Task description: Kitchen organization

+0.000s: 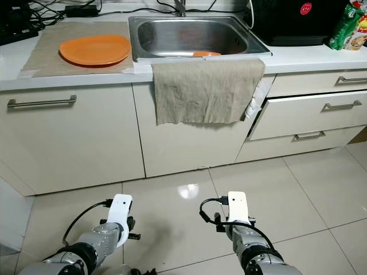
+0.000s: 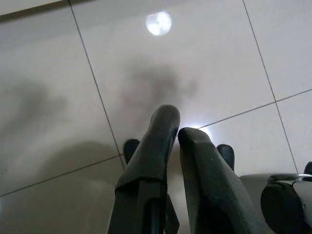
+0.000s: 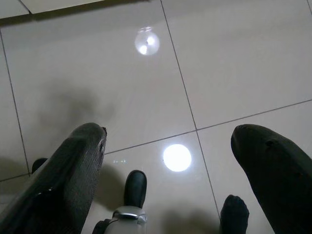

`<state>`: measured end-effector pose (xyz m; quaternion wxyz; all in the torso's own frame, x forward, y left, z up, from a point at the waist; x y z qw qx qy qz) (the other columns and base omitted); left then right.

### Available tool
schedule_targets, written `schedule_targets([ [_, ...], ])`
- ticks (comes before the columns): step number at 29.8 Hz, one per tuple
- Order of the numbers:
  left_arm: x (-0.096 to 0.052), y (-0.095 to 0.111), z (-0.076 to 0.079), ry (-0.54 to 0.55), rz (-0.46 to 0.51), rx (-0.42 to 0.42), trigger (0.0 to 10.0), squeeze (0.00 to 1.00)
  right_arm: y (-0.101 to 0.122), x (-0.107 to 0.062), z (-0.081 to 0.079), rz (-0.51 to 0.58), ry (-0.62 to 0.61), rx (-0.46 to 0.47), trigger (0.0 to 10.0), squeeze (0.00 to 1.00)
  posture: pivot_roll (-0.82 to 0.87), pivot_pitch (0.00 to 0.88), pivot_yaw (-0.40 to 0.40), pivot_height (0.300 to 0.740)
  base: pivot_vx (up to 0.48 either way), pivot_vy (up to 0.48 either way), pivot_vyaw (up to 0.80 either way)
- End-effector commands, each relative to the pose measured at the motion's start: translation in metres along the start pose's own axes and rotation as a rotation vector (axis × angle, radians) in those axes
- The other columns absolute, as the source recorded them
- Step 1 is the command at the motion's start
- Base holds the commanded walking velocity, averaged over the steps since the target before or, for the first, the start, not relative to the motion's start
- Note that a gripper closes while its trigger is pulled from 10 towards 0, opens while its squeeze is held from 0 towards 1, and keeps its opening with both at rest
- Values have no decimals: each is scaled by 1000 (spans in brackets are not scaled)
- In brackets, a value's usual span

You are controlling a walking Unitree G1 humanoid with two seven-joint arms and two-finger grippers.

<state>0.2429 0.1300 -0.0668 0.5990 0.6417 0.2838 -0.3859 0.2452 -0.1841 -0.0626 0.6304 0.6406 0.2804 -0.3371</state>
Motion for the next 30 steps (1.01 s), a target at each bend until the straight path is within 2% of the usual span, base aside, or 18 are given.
schedule_targets([
  [1, 0, -5, 0, 2, -16, 0, 10000, 0, -2, 0, 3, -2, -8, 8, 10000, 0, 10, 12, -20, 740, 0, 0, 0],
  [11, 0, -5, 5, -11, -10, -15, 10000, 0, -7, -1, 11, -17, -14, -31, 10000, 0, 15, 0, -52, 740, 0, 0, 0],
  [20, -1, -10, -7, 22, -24, -42, 10000, 0, -5, -1, 4, -9, 8, -52, 10000, 0, 21, 0, -46, 740, 0, 0, 0],
  [23, -1, -10, -11, 32, -25, -71, 10000, 0, -6, -1, 2, -11, 10, -50, 10000, 0, 18, 0, -36, 740, 0, 0, 0],
  [30, -1, -14, -8, 19, -36, -49, 10000, 0, -7, -1, 3, -7, 0, -5, 10000, 0, -2, 0, -9, 740, 0, 0, 0],
])
Point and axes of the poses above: a point about 5 cm out from each wrist's last joint towards the gripper, its own x axis pointing out of the wrist towards the gripper, its own y axis along the axis of the wrist's last joint, z = x × y, the point moved 1 cm from there along x, pointing out of the wrist towards the gripper, and after that the axes turned 2 degrees about x, right-handed, at the moved point
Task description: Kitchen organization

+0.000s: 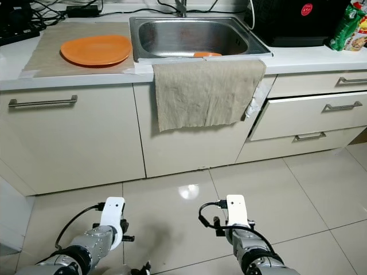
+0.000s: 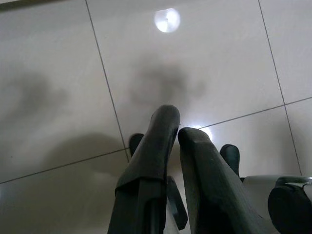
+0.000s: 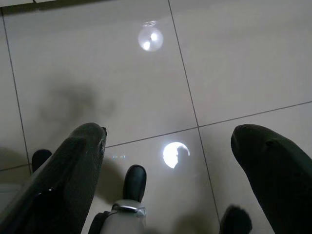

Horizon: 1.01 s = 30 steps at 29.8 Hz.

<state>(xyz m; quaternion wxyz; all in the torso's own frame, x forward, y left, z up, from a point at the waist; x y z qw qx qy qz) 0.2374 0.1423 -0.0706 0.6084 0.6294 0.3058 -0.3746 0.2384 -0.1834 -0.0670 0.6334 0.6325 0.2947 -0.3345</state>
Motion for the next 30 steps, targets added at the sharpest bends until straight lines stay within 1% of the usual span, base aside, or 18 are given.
schedule_targets([
  [1, 0, -6, 4, -10, -23, 5, 10000, 0, 1, 0, 3, 10, -15, 20, 10000, 0, -3, 0, -10, 740, 0, 0, 0],
  [9, 0, -1, 6, -13, -10, 6, 10000, 0, 0, 0, 5, 8, -17, 23, 10000, 0, 3, 0, -17, 740, 0, 0, 0],
  [18, 1, -3, 10, -16, -12, -2, 10000, 0, 4, 0, 6, -1, -16, -20, 10000, 0, 22, 0, -36, 740, 0, 0, 0],
  [22, 1, -3, 10, -17, -8, -7, 10000, 0, 1, 0, 8, -12, -31, -78, 10000, 0, 31, 5, -39, 740, 0, 0, 0],
  [26, 0, -7, 7, -8, -15, 1, 10000, 0, -4, -1, 8, -27, -16, -73, 10000, 0, 35, 22, -46, 740, 0, 0, 0],
  [29, 0, -7, 8, -14, -6, -4, 10000, 0, -5, -1, 7, -29, -6, -73, 10000, 0, 37, 36, -49, 740, 0, 0, 0],
  [30, 0, -5, 8, -17, 13, -9, 10000, 1000, -5, -1, 6, -30, -3, -74, 10000, 0, 41, 40, -50, 740, 0, 0, 0],
])
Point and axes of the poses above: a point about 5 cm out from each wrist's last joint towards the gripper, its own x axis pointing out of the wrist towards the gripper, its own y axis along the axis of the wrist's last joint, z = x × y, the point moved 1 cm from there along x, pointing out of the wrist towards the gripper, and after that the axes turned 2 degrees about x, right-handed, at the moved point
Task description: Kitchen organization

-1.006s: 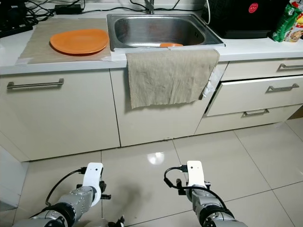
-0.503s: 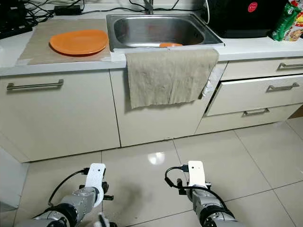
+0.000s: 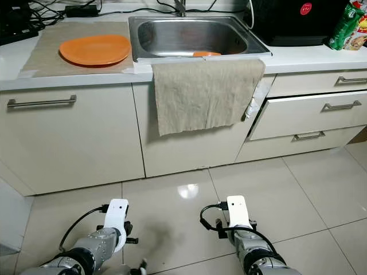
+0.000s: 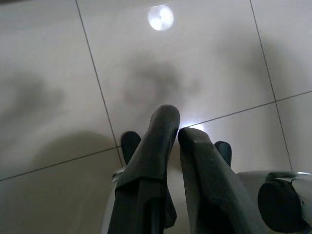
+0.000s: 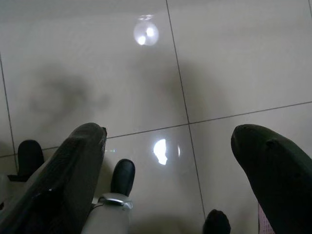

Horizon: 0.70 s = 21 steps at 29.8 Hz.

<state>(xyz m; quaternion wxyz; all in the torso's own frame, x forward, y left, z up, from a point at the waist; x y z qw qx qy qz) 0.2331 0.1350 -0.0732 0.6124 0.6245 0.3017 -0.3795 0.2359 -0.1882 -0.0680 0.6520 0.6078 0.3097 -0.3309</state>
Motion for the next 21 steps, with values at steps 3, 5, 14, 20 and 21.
schedule_targets([
  [3, 0, 1, 2, -14, 22, -2, 10000, 1000, -2, 0, 1, -13, -3, -1, 10000, 0, 46, 40, -53, 740, 0, 0, 0],
  [5, 0, 2, 3, -23, 21, -8, 10000, 1000, -1, 0, 1, -12, -4, -4, 10000, 0, 47, 38, -53, 740, 0, 0, 0],
  [14, 0, 5, 0, -4, 25, -15, 10000, 1000, 6, 0, 2, 1, -2, -9, 10000, 0, 54, 40, -61, 740, 0, 0, 0],
  [20, 0, 5, 0, -4, 25, -15, 10000, 1000, 6, 0, 2, 1, -2, -9, 10000, 0, 54, 40, -61, 740, 0, 0, 0],
  [21, 0, 5, 0, -4, 25, -15, 10000, 1000, 6, 0, 2, 1, -2, -9, 10000, 0, 54, 40, -61, 740, 0, 0, 0],
])
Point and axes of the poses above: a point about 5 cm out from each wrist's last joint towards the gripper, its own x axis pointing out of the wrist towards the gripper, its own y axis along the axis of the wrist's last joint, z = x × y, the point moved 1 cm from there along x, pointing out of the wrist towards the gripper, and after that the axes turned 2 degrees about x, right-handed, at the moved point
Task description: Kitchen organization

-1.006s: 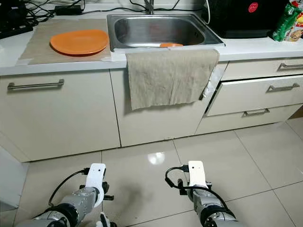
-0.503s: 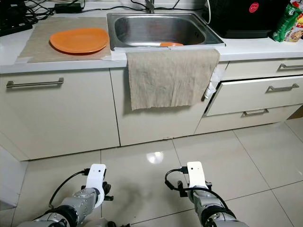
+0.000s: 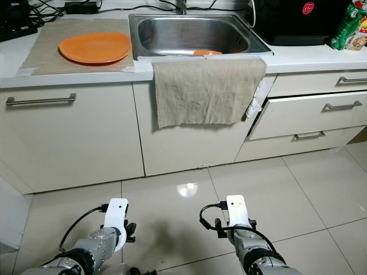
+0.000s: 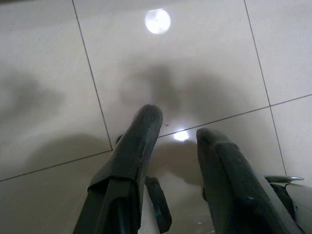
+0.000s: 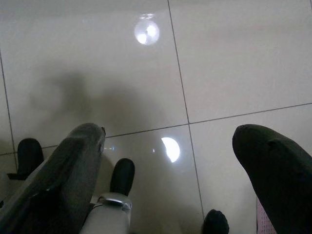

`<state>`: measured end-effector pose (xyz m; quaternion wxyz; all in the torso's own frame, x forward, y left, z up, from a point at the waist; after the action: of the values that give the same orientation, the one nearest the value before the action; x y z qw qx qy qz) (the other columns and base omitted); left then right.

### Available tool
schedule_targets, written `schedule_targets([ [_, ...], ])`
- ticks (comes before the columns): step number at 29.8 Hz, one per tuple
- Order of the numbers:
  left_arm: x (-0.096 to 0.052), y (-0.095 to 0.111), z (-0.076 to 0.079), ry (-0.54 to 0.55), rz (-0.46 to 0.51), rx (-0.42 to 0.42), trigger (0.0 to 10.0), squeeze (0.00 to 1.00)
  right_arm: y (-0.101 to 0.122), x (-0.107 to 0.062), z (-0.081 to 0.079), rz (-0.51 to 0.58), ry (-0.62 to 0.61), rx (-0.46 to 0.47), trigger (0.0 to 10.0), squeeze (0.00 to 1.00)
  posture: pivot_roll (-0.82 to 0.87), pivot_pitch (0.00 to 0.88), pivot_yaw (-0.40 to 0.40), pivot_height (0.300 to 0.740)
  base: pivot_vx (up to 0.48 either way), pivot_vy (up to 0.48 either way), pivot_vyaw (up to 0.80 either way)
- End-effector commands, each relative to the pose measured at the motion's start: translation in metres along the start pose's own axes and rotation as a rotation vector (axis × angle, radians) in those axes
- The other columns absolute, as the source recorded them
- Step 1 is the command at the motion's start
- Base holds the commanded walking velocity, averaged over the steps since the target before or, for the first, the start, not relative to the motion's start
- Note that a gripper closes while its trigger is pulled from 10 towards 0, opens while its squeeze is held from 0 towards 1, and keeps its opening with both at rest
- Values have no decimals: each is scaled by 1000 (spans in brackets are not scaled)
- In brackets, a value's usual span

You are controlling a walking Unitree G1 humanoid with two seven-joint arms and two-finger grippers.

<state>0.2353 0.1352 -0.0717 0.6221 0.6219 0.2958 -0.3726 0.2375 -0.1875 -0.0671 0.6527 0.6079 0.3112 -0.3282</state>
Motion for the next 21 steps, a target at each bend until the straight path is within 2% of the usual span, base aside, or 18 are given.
schedule_targets([
  [1, 0, 2, 0, 7, 5, -3, 10000, 1000, 4, 0, 3, 0, -6, -2, 10000, 0, 54, 40, -61, 740, 0, 0, 0],
  [3, 0, 4, -1, 9, 6, 4, 10000, 1000, 8, 0, 4, 18, -5, 55, 10000, 0, 47, 35, -45, 740, 0, 0, 0],
  [5, 0, 6, -2, 15, 9, 6, 10000, 1000, 7, 0, 5, 20, -7, 65, 10000, 0, 48, 33, -46, 740, 0, 0, 0],
  [13, 0, 7, 4, -5, 10, 20, 10000, 1000, 2, 0, 8, 8, -12, 45, 10000, 0, 37, 31, -42, 740, 0, 0, 0],
  [21, 1, 6, 6, 3, -3, -14, 10000, 1000, 4, 0, 9, 12, -9, 21, 10000, 0, 26, 22, -58, 740, 0, 0, 0],
])
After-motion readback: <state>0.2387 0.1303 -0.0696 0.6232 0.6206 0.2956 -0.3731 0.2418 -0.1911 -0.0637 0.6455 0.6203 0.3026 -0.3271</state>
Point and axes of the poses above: a point about 5 cm out from each wrist's last joint towards the gripper, its own x axis pointing out of the wrist towards the gripper, its own y axis along the axis of the wrist's last joint, z = x × y, the point moved 1 cm from there along x, pointing out of the wrist towards the gripper, and after that the axes turned 2 degrees about x, right-handed, at the moved point
